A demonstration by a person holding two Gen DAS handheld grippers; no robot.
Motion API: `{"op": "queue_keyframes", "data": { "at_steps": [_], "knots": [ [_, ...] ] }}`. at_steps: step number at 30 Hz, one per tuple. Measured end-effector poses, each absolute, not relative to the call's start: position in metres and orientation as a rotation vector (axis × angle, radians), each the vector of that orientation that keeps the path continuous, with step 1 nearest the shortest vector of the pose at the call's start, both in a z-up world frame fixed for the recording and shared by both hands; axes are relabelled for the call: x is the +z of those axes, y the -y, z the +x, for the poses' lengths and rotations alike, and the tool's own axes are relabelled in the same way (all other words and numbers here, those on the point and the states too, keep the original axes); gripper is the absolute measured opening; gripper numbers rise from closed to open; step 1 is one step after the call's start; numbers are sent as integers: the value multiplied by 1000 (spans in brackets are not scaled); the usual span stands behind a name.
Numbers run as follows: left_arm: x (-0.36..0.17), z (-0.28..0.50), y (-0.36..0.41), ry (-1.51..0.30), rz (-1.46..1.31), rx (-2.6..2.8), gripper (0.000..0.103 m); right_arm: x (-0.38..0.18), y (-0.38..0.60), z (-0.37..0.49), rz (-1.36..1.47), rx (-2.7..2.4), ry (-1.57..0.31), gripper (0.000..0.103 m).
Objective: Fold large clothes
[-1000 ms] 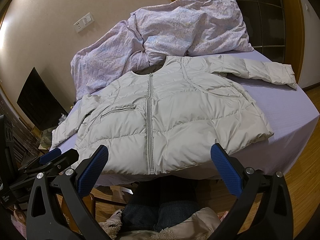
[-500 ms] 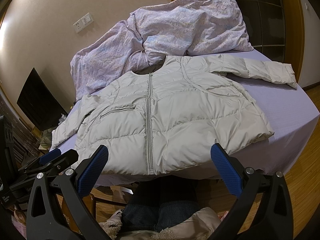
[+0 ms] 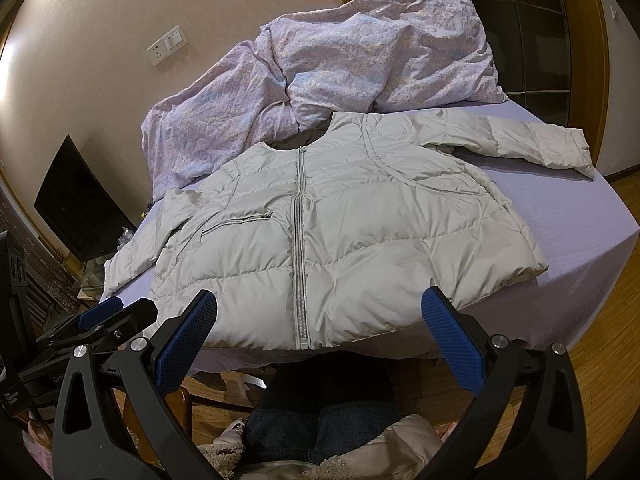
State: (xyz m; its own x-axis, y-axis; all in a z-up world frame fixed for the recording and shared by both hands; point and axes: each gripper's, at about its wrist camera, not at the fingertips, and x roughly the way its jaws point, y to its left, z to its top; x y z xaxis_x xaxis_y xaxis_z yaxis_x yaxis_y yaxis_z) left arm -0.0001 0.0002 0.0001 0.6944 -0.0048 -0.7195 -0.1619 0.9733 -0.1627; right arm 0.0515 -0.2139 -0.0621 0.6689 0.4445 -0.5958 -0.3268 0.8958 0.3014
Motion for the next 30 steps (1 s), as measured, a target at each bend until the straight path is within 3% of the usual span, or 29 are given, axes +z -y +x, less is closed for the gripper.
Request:
{"op": "queue_keyframes", "data": {
  "at_steps": [30],
  "knots": [
    [0,0,0,-800,-221,91,101,-57,211,52,175,434,-717,102]
  ]
}}
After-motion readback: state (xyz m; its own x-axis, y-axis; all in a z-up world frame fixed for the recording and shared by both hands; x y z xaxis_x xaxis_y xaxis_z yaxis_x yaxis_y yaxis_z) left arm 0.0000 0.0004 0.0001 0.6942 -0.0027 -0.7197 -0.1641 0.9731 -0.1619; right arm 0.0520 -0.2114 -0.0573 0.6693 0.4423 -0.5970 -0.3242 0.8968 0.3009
